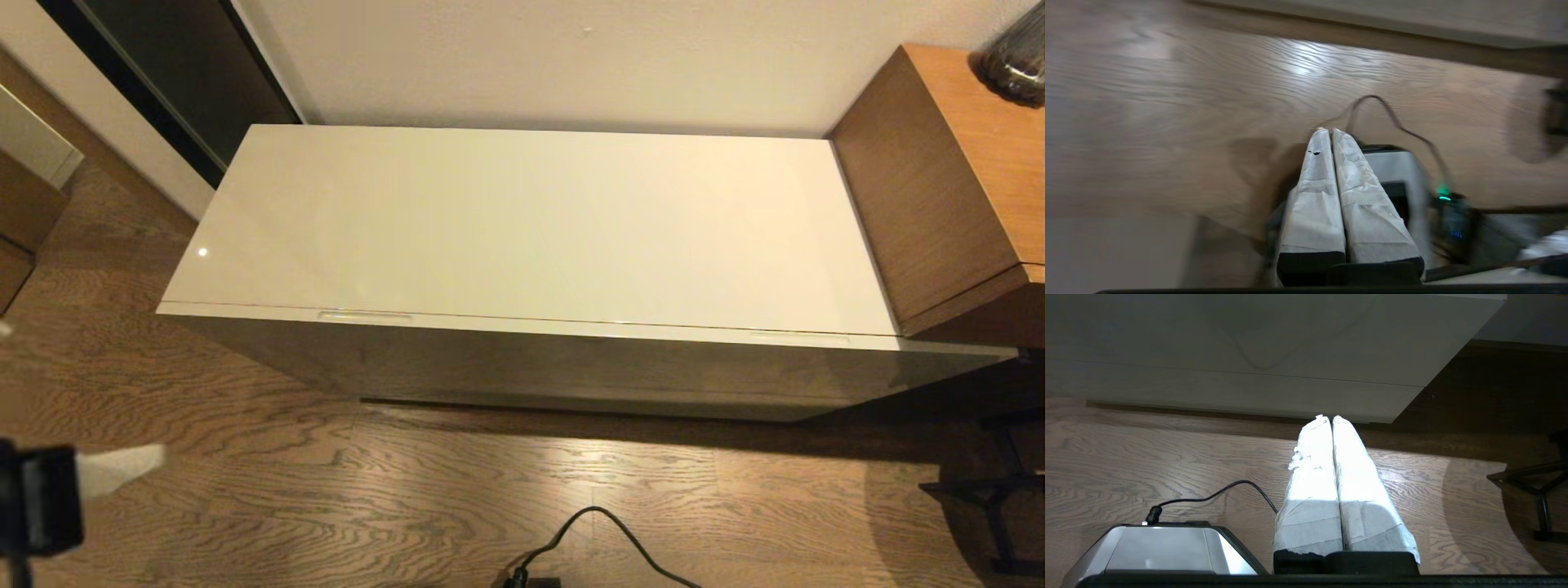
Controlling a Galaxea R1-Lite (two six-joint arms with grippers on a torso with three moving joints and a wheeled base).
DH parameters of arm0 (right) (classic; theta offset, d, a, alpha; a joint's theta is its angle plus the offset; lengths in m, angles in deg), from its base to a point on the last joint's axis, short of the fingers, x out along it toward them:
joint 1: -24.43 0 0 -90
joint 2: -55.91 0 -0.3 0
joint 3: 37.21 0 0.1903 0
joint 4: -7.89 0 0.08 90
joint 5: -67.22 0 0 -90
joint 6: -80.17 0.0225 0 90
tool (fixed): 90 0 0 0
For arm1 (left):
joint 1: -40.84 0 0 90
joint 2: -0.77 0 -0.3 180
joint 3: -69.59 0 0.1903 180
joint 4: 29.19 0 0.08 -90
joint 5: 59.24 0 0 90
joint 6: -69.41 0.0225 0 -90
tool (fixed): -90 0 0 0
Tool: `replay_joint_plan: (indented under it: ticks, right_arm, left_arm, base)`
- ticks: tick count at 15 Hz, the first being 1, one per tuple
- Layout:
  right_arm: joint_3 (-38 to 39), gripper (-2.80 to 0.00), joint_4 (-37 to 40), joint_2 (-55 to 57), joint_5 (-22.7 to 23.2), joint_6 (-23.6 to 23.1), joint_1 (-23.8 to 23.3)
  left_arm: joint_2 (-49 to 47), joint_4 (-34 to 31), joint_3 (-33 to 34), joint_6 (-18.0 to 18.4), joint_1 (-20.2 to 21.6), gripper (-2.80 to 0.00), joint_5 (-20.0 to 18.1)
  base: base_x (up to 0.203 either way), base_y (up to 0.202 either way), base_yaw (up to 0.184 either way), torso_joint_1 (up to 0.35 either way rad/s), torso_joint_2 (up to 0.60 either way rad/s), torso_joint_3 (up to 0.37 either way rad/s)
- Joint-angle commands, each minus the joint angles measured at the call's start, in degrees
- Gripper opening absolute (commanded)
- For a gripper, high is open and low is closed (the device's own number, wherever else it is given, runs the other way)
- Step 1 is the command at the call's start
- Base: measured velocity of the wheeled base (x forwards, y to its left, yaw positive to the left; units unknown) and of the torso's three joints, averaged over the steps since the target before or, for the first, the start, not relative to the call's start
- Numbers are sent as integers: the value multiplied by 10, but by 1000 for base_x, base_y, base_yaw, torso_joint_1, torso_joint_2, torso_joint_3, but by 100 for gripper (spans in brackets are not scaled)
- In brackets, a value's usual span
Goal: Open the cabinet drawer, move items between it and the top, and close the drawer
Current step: Open the drawer
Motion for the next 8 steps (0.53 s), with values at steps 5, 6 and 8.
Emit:
replay_joint_plan:
  ticks: [5, 6, 8]
  right_arm:
    - [1, -280, 0, 0, 1, -1, 0]
    - [1, -280, 0, 1, 0, -1, 0]
    - [1, -280, 0, 1, 0, -1, 0]
  left_arm:
    - [-274, 136, -110, -47, -39, -280, -24]
    - [-295, 137, -125, -47, -49, -280, -20]
    - [-346, 138, -161, -45, -64, -280, 8]
  base:
    - [0, 0, 0, 0, 0, 0]
    - [0, 0, 0, 0, 0, 0]
    - [0, 0, 0, 0, 0, 0]
